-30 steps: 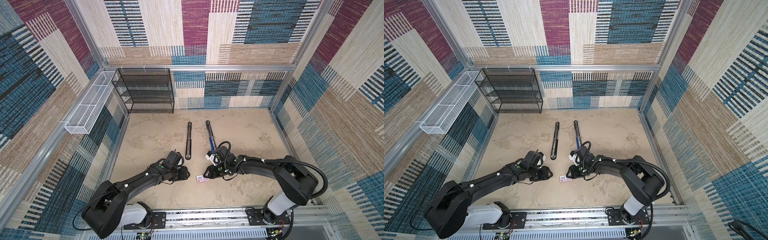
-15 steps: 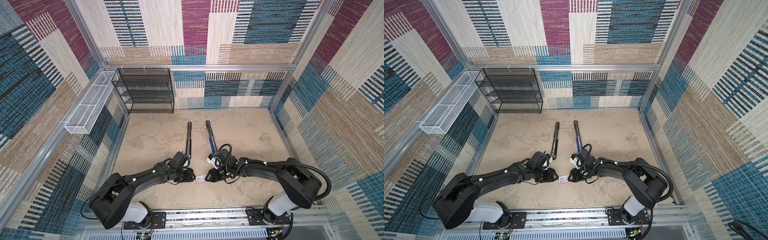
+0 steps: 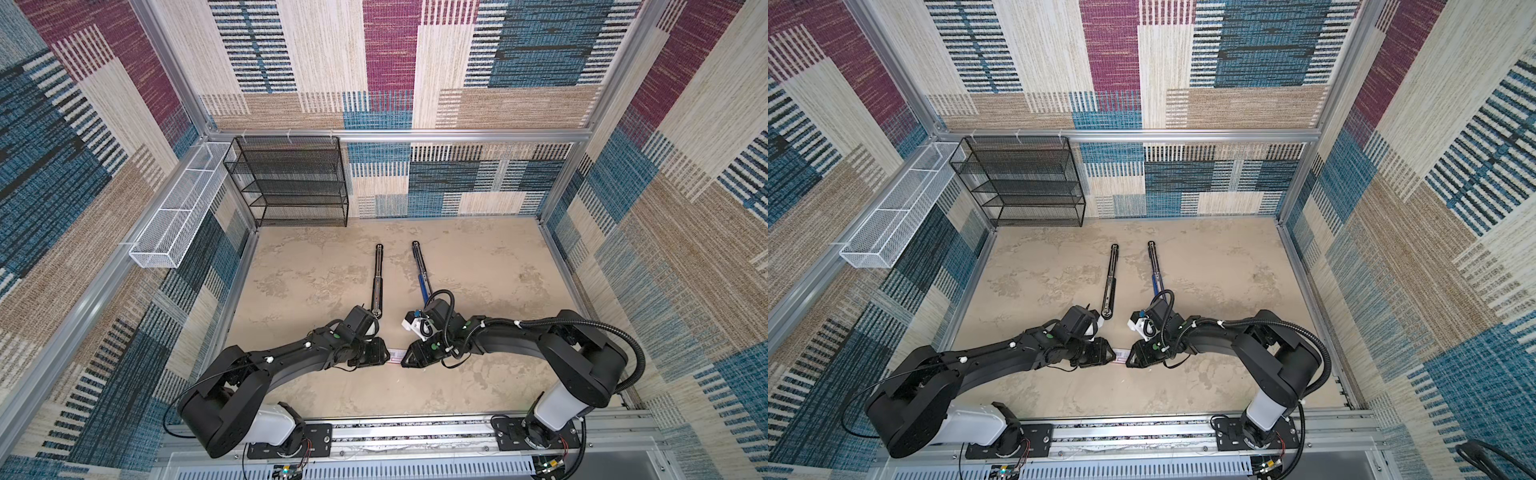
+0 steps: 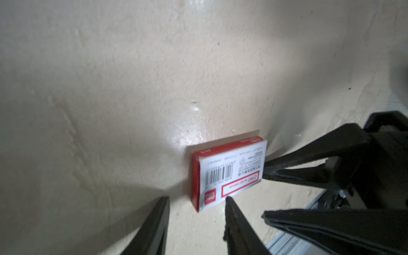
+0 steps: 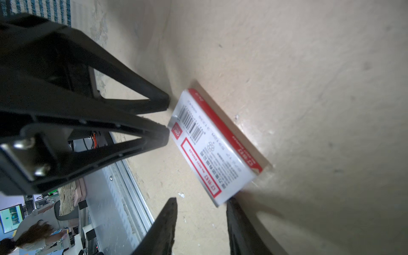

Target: Load the staples into the stapler

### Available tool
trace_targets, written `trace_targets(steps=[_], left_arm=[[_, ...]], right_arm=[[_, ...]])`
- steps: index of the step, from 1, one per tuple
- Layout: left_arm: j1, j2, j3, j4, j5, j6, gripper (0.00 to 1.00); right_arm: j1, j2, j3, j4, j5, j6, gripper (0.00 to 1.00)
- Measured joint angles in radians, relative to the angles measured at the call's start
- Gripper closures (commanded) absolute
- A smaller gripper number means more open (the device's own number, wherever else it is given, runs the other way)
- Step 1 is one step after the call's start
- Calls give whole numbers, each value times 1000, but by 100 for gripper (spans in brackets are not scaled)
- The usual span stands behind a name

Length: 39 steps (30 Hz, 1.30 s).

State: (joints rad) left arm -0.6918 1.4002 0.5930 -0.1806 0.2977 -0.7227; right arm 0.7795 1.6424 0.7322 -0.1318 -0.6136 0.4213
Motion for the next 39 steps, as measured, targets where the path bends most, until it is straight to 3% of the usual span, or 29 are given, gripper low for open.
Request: trace_targets(steps=[10, 18, 39], left_arm=[[0, 89, 57, 27, 14, -2, 76], [0, 97, 58, 36, 40, -2, 100], [1, 61, 44, 34, -7, -7, 100]], right_arm=[[-34, -60, -44, -2, 79, 20, 57], [-58, -75, -52, -1, 127, 40, 58], [-31, -16, 9, -16, 188, 48, 68]])
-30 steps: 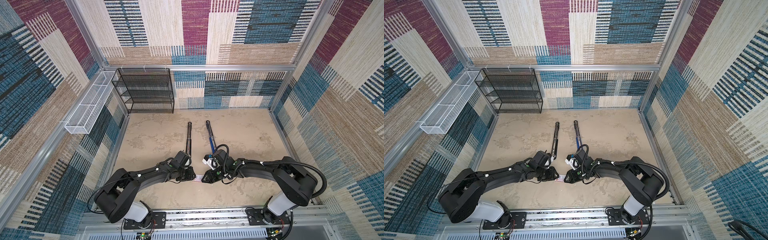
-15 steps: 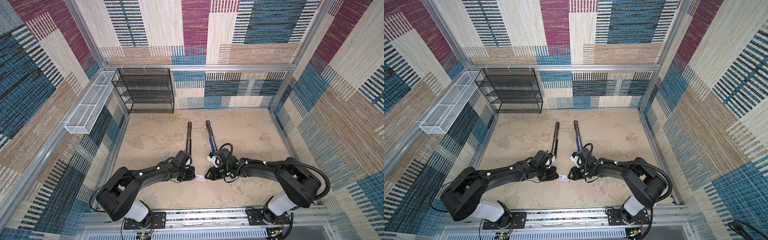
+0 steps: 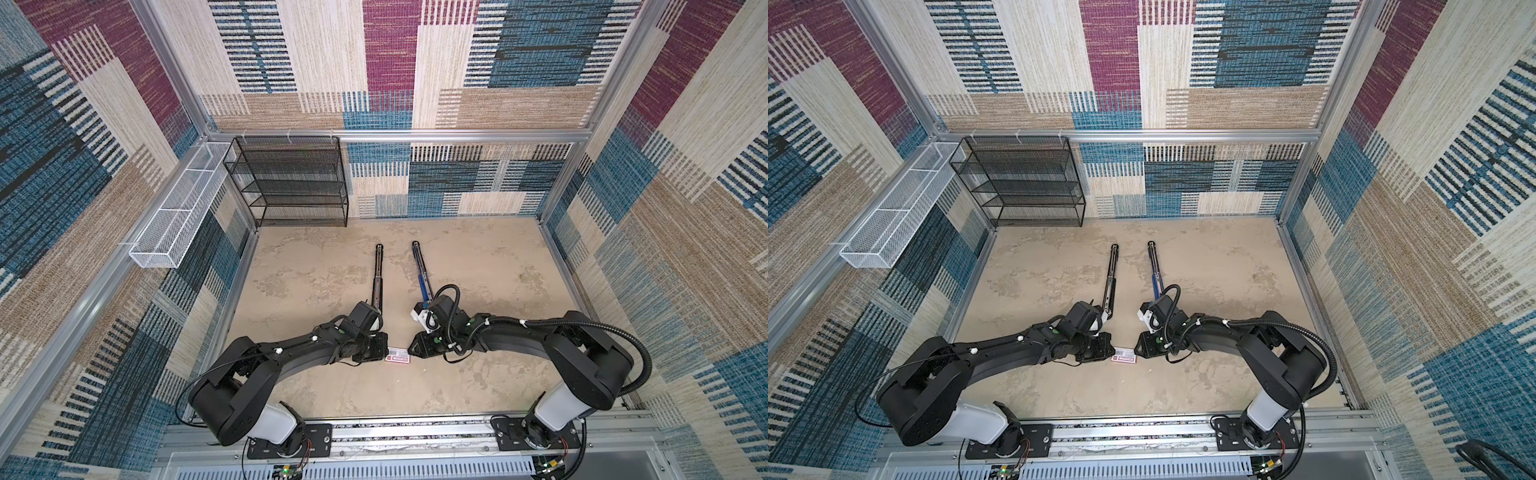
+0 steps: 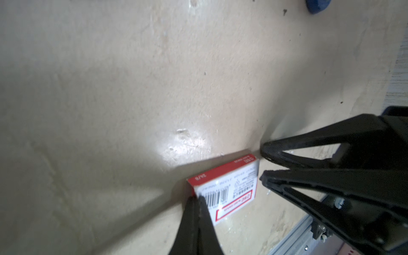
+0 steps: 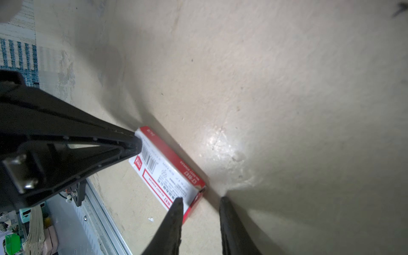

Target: Load the staples into the stapler

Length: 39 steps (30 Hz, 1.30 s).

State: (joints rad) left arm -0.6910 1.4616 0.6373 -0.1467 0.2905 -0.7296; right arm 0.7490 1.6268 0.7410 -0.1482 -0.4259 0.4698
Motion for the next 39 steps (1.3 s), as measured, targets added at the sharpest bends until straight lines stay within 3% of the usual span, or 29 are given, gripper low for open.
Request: trace_targets(steps=[19, 28, 39], left_arm=[[15, -11, -27, 29, -26, -22, 100], [15, -16, -32, 31, -26, -23, 100], [21, -6, -34, 58, -30, -29, 100]], right_arm=[[26, -2, 52, -123, 158, -53, 78], [26, -25, 60, -157, 165, -55, 63], [43, 6, 79, -132, 95, -43, 61]])
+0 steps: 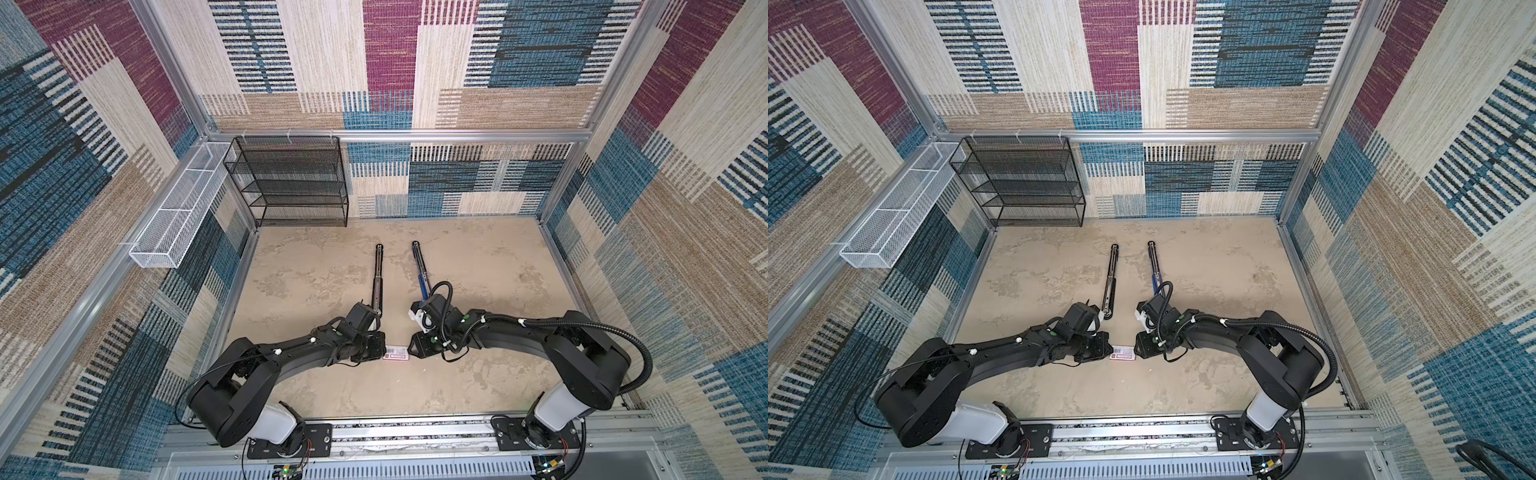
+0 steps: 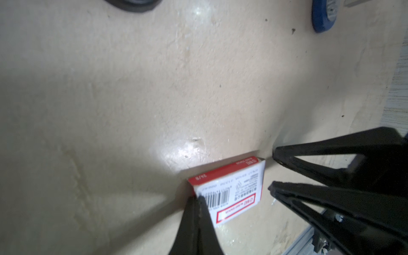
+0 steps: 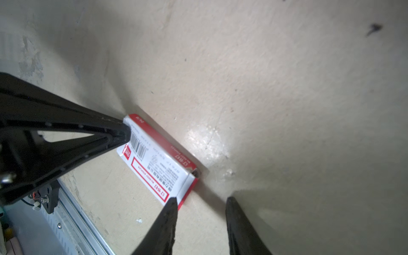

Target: Load the staples into the stapler

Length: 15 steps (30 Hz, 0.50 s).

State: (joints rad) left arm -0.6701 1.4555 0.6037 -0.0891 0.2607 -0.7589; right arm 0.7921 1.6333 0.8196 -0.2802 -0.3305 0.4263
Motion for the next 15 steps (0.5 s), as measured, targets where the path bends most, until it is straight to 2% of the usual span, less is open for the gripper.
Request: trace_targets(steps=[4, 9, 15], left_arm=[[2, 3, -4, 18, -1, 0, 100], [3, 2, -8, 24, 0, -1, 100], [5, -4, -13, 26, 0, -4, 100]], right_arm=[[13, 18, 12, 4, -2, 3, 69], [14, 19, 11, -7, 17, 3, 74], [18, 22, 18, -29, 72, -14, 75]])
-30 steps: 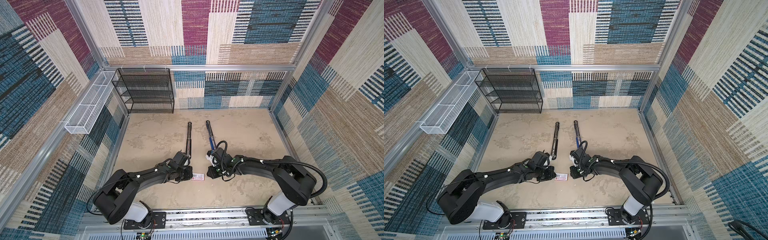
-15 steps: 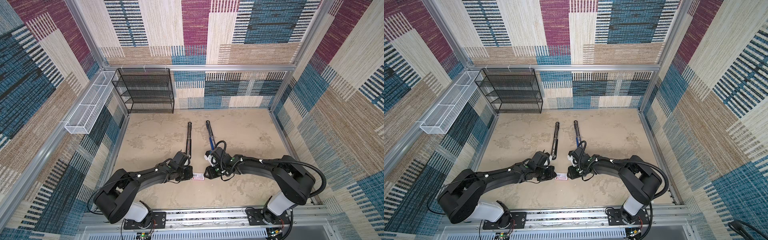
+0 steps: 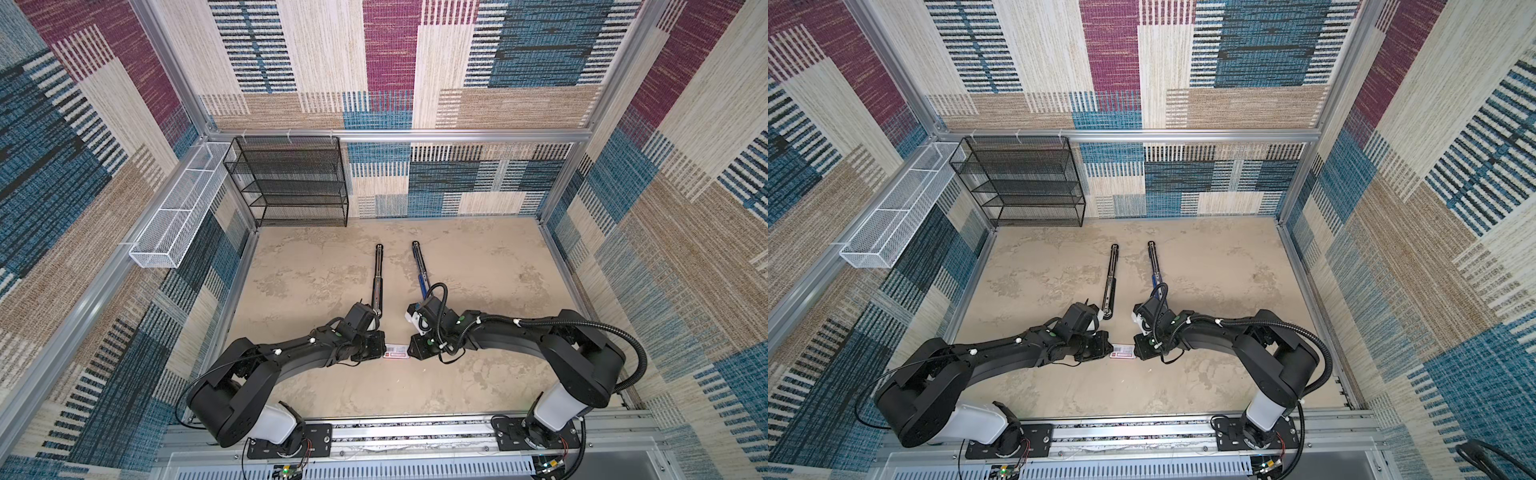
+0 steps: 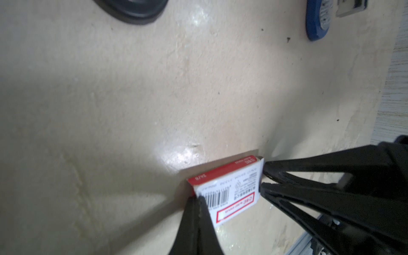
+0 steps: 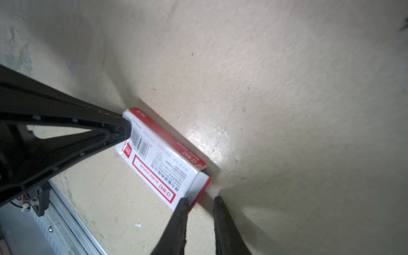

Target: Load the staples into the stapler

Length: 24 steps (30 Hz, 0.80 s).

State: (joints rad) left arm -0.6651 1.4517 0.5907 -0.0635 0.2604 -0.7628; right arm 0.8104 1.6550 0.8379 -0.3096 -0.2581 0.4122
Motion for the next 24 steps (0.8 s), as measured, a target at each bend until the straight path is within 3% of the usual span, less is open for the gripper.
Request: trace_targets(steps=[6, 12, 24], left_arm=[[0, -4, -3, 0, 0, 0, 100], [1, -5, -4, -1, 1, 0, 100], [1, 2, -5, 11, 8, 0, 100]], right_arm=[[-3, -13, 5, -31, 83, -18, 75], [-5, -38, 6, -68, 100, -19, 63], [-3, -22, 45, -38, -13, 7, 61]])
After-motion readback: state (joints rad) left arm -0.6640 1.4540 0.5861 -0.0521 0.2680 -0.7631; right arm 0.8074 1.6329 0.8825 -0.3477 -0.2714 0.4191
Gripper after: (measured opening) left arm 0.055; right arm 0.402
